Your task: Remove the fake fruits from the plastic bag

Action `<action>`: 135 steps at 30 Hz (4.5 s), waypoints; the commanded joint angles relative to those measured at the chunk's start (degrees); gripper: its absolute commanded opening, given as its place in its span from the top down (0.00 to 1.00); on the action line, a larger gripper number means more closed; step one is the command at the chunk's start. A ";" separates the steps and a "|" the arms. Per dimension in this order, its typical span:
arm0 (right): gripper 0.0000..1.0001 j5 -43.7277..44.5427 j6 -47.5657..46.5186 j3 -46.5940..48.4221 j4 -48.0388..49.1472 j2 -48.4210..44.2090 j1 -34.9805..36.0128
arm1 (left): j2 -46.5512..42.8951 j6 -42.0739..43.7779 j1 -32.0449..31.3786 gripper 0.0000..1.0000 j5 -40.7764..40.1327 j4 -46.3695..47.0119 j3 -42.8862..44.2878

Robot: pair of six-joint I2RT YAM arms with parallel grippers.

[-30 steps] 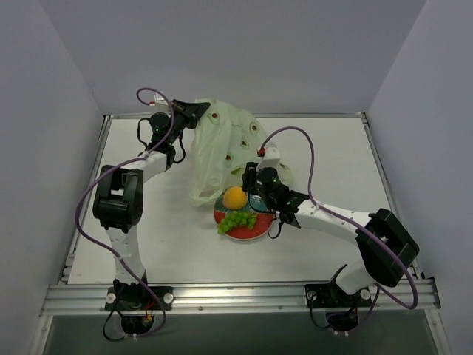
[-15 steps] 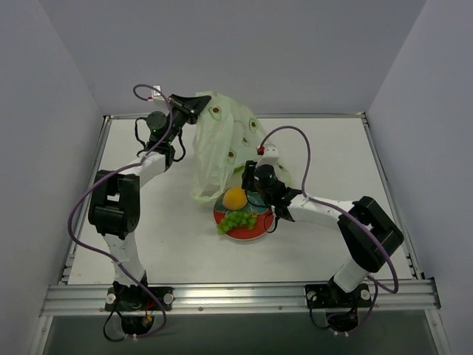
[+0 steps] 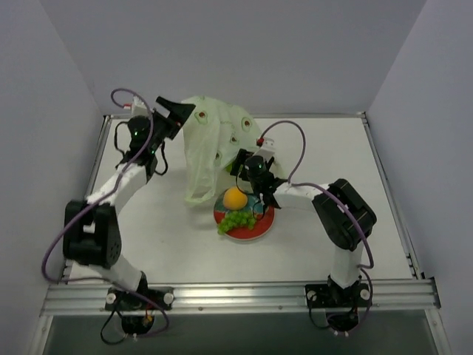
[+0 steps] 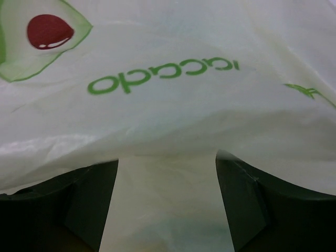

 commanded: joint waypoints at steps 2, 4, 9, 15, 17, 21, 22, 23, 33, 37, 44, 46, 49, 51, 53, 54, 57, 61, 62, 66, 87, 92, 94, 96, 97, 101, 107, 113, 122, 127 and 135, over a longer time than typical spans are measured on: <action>0.29 5.09 6.47 2.66 2.96 1.76 -0.55 | -19.03 17.37 -1.48 0.06 -11.32 -14.61 -7.34; 0.28 5.71 8.40 3.19 3.31 2.72 -0.82 | -28.52 22.98 -4.01 0.06 -16.44 -19.64 -11.06; 0.26 4.83 11.75 4.24 4.98 4.83 -0.90 | -43.47 29.51 -7.89 0.06 -22.62 -38.09 -18.19; 0.24 5.89 14.82 5.65 2.88 6.24 -1.70 | -52.45 34.35 -21.24 0.01 -23.49 -50.33 -23.29; 0.22 6.15 16.31 6.18 2.17 6.94 -1.78 | -53.94 35.14 -26.50 0.01 -25.42 -51.31 -24.26; 0.22 5.80 18.34 6.70 2.17 8.17 -2.05 | -49.85 36.98 -33.89 0.01 -27.89 -49.47 -23.39; 0.22 5.36 18.43 6.97 2.17 8.43 -2.13 | -48.43 38.12 -35.22 0.01 -28.50 -49.03 -22.95; 0.22 5.19 18.52 7.14 2.08 8.70 -2.13 | -45.54 38.83 -36.63 0.01 -29.99 -47.98 -22.07; 0.22 3.25 16.24 7.06 1.81 7.74 -3.10 | -30.50 46.83 -42.53 0.05 -37.56 -42.35 -17.68; 0.23 0.62 15.53 5.65 3.74 6.60 -3.63 | -25.31 49.20 -42.53 0.05 -38.70 -41.20 -14.95; 0.29 -2.72 14.04 4.42 4.10 4.05 -4.33 | -19.94 50.87 -42.44 0.00 -39.49 -39.53 -14.24; 0.30 -2.90 13.51 3.90 4.10 3.43 -4.59 | -18.45 51.83 -42.44 0.07 -40.02 -39.62 -14.24; 0.32 -2.99 12.20 3.89 3.22 2.73 -4.77 | -16.16 52.54 -42.35 0.20 -42.82 -39.88 -13.54; 0.32 -2.90 11.58 3.37 2.61 1.94 -4.95 | -15.02 52.37 -42.27 0.30 -44.41 -38.84 -13.54; 0.32 -2.99 10.97 2.93 2.52 1.23 -5.12 | -14.49 52.37 -42.09 0.50 -44.68 -37.43 -13.45; 0.32 -3.08 10.70 2.93 2.43 0.97 -5.12 | -14.05 52.37 -42.09 0.59 -45.11 -36.99 -13.28; 0.32 -3.87 9.73 3.02 1.90 0.62 -5.30 | -14.14 52.81 -42.00 0.91 -46.78 -36.11 -13.45; 0.32 -4.92 9.12 3.01 2.17 0.35 -5.30 | -16.59 52.20 -40.95 0.98 -47.76 -34.53 -15.29; 0.32 -5.45 9.03 3.28 2.17 0.53 -5.39 | -18.16 51.58 -40.25 0.98 -47.15 -32.43 -16.60; 0.31 -6.07 8.85 3.98 1.64 1.58 -5.12 | -22.48 46.67 -36.04 0.98 -39.95 -27.41 -21.09; 0.32 -0.18 13.77 6.01 1.73 6.15 -2.40 | -26.36 42.61 -33.82 0.34 -23.30 -22.56 -24.36; 0.34 -1.32 13.16 4.16 2.87 3.96 -2.31 | -21.27 41.03 -34.62 0.30 -32.51 -24.42 -21.02; 0.34 -2.11 12.90 3.19 3.75 3.34 -2.31 | -18.29 40.68 -34.79 0.30 -34.56 -23.81 -20.14; 0.34 -2.72 12.89 2.32 4.19 3.17 -2.14 | -16.17 40.59 -34.71 0.30 -35.36 -21.97 -18.82; 0.34 -2.90 12.98 2.05 4.80 2.99 -2.05 | -14.07 40.59 -34.71 0.30 -35.36 -21.52 -18.29; 0.35 -3.78 13.07 0.12 6.30 2.37 -1.96 | -9.58 41.38 -34.62 0.36 -37.90 -20.90 -15.48; 0.35 -2.12 11.40 0.37 5.16 2.02 -1.87 | -14.13 41.30 -33.56 0.92 -38.88 -18.18 -17.75; 0.30 2.62 12.72 5.55 1.65 5.44 -1.61 | -21.87 35.68 -28.13 0.98 -26.87 -9.92 -24.07; 0.18 7.73 14.74 13.99 -3.01 12.04 -1.08 | -18.71 26.88 -22.67 0.98 -13.22 0.71 -28.13; 0.14 12.29 14.13 19.88 -9.25 15.81 0.15 | -18.09 25.04 -21.00 0.98 -9.53 5.11 -30.76; 0.36 13.89 11.23 26.13 -14.00 19.95 0.85 | -20.73 25.65 -18.18 0.98 -8.03 4.77 -33.31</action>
